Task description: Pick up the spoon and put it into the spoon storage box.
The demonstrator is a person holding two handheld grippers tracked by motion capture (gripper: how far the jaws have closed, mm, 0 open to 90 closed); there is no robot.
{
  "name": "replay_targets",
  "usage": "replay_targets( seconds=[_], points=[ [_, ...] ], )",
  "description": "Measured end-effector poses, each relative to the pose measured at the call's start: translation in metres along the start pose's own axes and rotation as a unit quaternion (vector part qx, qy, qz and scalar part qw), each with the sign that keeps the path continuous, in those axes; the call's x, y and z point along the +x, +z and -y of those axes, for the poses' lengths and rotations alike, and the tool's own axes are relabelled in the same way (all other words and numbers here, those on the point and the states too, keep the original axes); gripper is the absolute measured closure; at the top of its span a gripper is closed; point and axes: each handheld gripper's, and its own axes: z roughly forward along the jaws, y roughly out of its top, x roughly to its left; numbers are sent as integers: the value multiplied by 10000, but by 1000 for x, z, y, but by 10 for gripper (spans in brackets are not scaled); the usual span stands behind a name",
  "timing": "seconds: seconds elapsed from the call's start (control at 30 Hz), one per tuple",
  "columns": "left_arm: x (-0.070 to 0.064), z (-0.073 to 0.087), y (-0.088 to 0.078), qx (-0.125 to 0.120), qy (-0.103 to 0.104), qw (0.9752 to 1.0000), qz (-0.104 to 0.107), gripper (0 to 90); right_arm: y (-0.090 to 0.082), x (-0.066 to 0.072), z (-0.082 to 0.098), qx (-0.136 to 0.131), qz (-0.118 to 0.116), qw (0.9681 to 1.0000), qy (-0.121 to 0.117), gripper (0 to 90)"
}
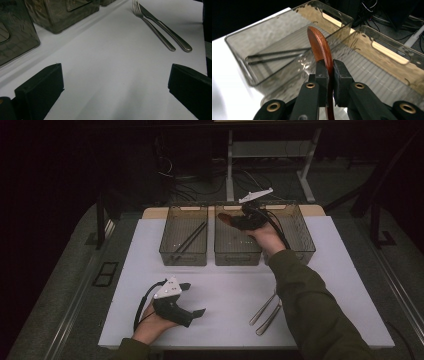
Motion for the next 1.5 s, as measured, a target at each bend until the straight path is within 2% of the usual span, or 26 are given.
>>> replay_targets(
  seconds=[0.03,0.27,0.5,0.67,0.73,1.03,1.27,1.4,1.5],
  points=[
    [-1,0,1,-32,-41,10000,12,0,4,1,-2,37,37,10000,3,823],
    [-1,0,0,-34,4,10000,46,0,28,2,-7,127,104,9998,101,823],
    [-2,-1,0,-38,-3,10000,61,0,47,-1,3,221,115,9993,280,822],
    [-1,-1,0,-34,18,10000,63,0,52,-1,7,318,75,9990,295,815],
    [-1,-1,0,-28,20,10000,61,0,52,-1,9,353,32,9990,283,732],
    [-2,0,0,-28,-9,10000,52,0,39,-1,8,231,-172,9994,196,566],
    [-1,0,-1,-50,-26,10000,22,0,16,-2,14,-23,-323,9993,194,449],
    [0,1,-2,-24,-18,10000,4,0,1,-3,22,-134,-419,9988,230,416],
    [1,1,-2,-24,-31,10000,2,0,-10,-4,28,-214,-452,9986,173,404]
  ],
)
